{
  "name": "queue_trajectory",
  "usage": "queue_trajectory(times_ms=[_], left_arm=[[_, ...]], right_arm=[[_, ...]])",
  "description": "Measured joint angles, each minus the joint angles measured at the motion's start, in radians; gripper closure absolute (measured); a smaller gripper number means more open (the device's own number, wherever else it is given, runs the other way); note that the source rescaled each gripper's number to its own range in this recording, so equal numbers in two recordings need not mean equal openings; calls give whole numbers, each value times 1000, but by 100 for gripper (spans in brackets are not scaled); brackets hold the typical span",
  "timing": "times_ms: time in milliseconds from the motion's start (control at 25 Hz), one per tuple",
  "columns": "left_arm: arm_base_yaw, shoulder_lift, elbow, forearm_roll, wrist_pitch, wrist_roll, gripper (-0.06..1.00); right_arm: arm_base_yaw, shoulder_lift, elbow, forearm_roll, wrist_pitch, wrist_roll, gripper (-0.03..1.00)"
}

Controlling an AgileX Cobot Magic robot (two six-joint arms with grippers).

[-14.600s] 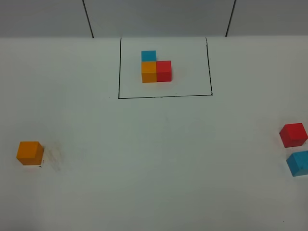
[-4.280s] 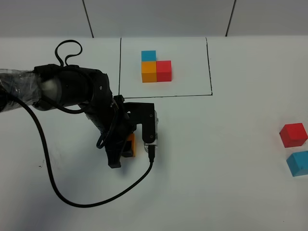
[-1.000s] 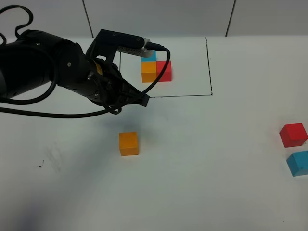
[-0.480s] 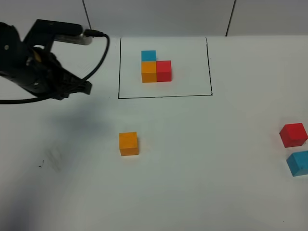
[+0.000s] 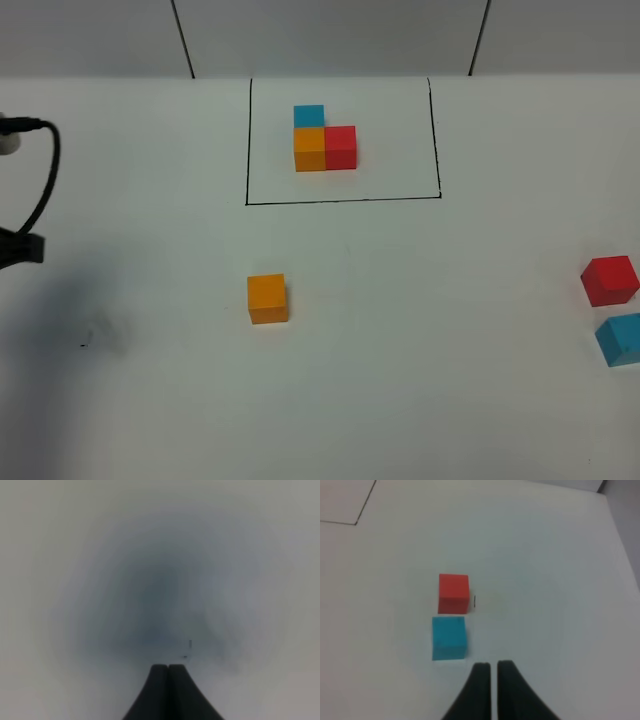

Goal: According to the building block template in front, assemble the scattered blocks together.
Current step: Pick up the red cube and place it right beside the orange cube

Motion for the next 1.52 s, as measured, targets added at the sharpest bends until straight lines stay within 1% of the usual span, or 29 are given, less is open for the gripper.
queue_trajectory(times_ms=[120, 240, 400, 520, 600, 760, 920, 1120, 1360, 1520], left_arm=[[78, -114, 48, 0, 70, -1, 94], [140, -225, 74, 0, 158, -1, 94], [206, -367, 114, 10, 253, 3, 94], [238, -455, 152, 27, 318, 14, 94], [245, -512, 181, 27, 360, 16, 94], [246, -613, 231, 13, 410, 42, 94], [246, -734, 246, -28, 413, 66, 94], [246, -859, 246, -28, 415, 72, 94], [246, -910, 246, -95, 419, 155, 94], [246, -941, 246, -111, 419, 172, 94]], right_arm=[[0, 0, 0, 0, 0, 0, 97], [0, 0, 0, 0, 0, 0, 97], [0, 0, 0, 0, 0, 0, 97], [0, 0, 0, 0, 0, 0, 97], [0, 0, 0, 0, 0, 0, 97], [0, 0, 0, 0, 0, 0, 97], [0, 0, 0, 0, 0, 0, 97], [0, 0, 0, 0, 0, 0, 97], [0, 0, 0, 0, 0, 0, 97], [0, 0, 0, 0, 0, 0, 97]])
